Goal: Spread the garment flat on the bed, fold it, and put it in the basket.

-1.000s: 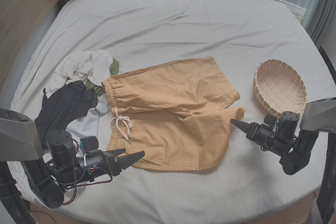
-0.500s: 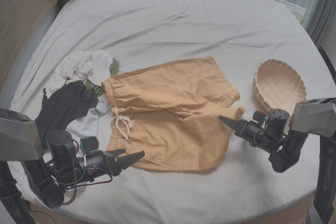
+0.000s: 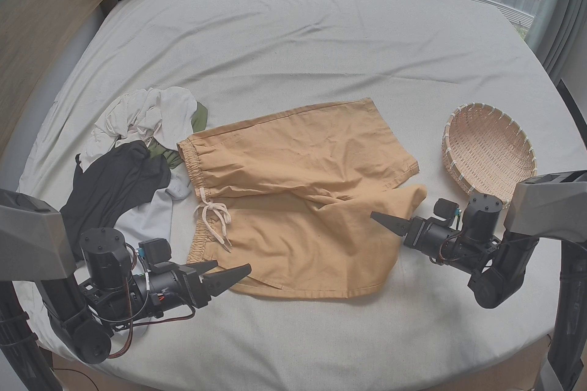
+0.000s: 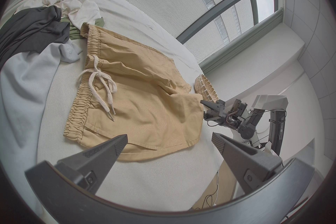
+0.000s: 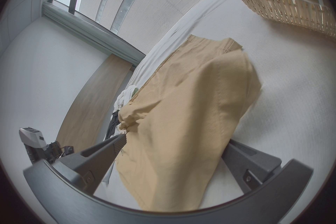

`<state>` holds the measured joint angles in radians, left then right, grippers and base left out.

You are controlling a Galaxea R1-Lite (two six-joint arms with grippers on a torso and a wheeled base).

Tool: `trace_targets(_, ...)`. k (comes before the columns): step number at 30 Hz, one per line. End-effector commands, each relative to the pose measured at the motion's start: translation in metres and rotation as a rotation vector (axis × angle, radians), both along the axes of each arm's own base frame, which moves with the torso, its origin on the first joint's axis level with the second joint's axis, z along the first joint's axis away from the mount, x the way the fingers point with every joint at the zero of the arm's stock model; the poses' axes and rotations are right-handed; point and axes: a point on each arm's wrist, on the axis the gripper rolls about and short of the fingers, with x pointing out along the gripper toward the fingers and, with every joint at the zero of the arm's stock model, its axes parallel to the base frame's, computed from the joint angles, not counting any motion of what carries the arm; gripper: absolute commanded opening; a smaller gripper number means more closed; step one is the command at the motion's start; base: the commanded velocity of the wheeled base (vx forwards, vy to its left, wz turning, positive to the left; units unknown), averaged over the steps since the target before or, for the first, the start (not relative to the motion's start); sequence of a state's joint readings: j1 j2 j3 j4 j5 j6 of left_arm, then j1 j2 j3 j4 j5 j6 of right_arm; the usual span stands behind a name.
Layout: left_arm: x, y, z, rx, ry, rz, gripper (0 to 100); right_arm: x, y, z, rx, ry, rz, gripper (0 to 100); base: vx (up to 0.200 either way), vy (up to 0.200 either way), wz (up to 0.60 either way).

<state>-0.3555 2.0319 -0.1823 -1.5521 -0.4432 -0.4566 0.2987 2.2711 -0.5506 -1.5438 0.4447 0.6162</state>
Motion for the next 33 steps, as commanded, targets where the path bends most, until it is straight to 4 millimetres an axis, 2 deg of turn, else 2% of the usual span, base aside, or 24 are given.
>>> trace_targets(1, 0.000, 0.001, 0.000, 0.001, 0.003, 0.004, 100, -0.028, 0.007, 0.026, 0.013, -0.025, 0.072, 100, 0.000, 0.000, 0.00)
trace_targets(8, -0.003, 0.002, 0.000, 0.002, 0.006, 0.004, 100, -0.055, 0.003, 0.035, 0.022, 0.011, 0.126, 100, 0.000, 0.000, 0.00)
trace_targets(16, -0.003, 0.002, 0.000, 0.002, 0.008, 0.004, 100, -0.065, -0.002, 0.060, 0.099, -0.007, 0.121, 100, 0.000, 0.000, 0.00)
trace_targets(18, -0.003, 0.002, 0.000, 0.003, 0.009, 0.004, 100, -0.073, -0.006, 0.065, 0.107, -0.005, 0.117, 100, 0.000, 0.000, 0.00)
trace_targets(23, -0.005, 0.003, -0.001, 0.005, 0.015, 0.004, 100, -0.089, -0.014, 0.061, 0.094, 0.036, 0.108, 100, 0.000, 0.000, 0.00)
trace_targets(30, -0.006, 0.003, -0.002, 0.007, 0.021, 0.004, 100, -0.124, -0.037, 0.055, 0.073, 0.123, 0.068, 100, 0.000, 0.000, 0.00)
trace_targets(33, -0.005, 0.004, -0.003, 0.009, 0.026, 0.006, 100, -0.130, -0.046, 0.047, 0.052, 0.165, 0.041, 100, 0.000, 0.000, 0.00)
